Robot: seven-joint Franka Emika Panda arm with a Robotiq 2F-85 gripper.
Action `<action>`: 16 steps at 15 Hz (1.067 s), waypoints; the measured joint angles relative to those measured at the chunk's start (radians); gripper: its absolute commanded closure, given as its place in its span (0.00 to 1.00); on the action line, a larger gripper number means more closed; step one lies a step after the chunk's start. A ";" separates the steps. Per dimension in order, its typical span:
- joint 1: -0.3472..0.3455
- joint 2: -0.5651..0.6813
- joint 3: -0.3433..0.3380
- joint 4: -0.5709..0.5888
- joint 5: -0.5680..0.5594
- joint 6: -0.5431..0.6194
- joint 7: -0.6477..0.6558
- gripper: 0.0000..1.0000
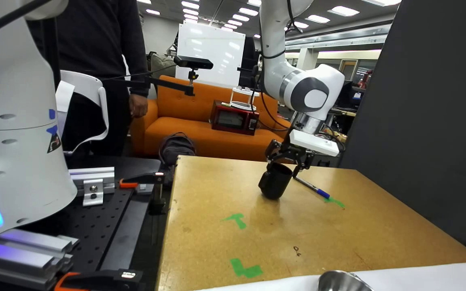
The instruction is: Move the mug to the left
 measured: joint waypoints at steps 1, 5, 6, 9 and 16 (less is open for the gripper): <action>0.003 0.000 0.000 0.003 0.000 -0.003 0.004 0.00; 0.013 -0.004 0.000 0.032 0.000 -0.040 0.007 0.00; 0.015 -0.008 0.001 0.039 0.000 -0.049 0.007 0.00; 0.021 -0.025 0.005 0.060 0.000 -0.086 0.007 0.00; 0.029 -0.040 0.006 0.105 0.000 -0.167 0.007 0.00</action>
